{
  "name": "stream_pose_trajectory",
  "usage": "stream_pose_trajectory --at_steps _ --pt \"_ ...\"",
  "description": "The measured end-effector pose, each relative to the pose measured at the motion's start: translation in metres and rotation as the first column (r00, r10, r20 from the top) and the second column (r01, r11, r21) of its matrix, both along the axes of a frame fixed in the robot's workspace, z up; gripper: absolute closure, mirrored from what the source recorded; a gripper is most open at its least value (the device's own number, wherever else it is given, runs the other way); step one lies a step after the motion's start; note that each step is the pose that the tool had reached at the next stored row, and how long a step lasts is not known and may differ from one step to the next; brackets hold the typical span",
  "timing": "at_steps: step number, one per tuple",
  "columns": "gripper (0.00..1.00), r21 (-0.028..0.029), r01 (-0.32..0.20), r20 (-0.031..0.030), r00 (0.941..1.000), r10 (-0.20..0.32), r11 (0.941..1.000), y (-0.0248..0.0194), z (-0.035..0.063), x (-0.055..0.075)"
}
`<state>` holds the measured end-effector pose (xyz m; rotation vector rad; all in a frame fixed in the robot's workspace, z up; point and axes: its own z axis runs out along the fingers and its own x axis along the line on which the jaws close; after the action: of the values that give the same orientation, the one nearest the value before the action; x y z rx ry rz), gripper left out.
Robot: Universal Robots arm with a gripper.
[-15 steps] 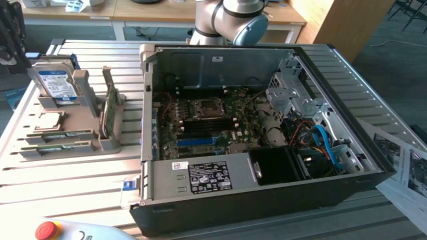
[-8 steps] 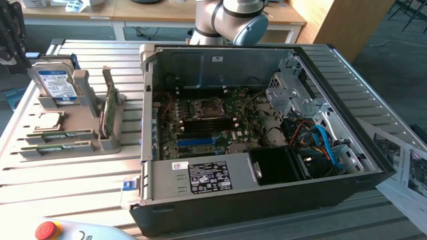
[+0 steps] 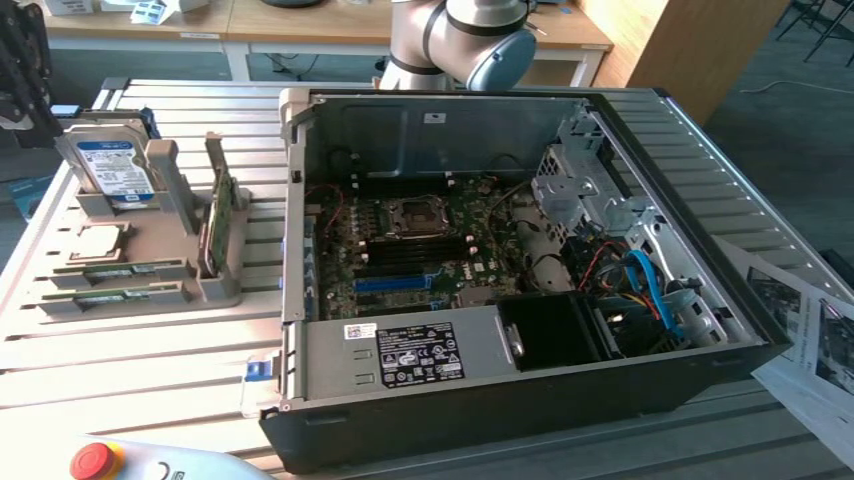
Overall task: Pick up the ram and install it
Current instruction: 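Pick up the ram and move it above insertion slot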
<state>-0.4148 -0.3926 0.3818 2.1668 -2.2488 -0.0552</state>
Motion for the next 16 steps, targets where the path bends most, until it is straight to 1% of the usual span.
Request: stream_pose_trajectory --at_steps 2,7,16 --pt "0.76 0.0002 0.000 0.0003 1.0000 0.000 1.0000 0.0000 -0.0009 0.000" --pt "0.76 -0.0001 0.000 -0.0001 1.0000 0.000 1.0000 0.0000 -0.0066 0.000" --pt "0.76 -0.0001 0.000 -0.0001 1.0000 0.000 1.0000 0.0000 -0.0196 0.000"
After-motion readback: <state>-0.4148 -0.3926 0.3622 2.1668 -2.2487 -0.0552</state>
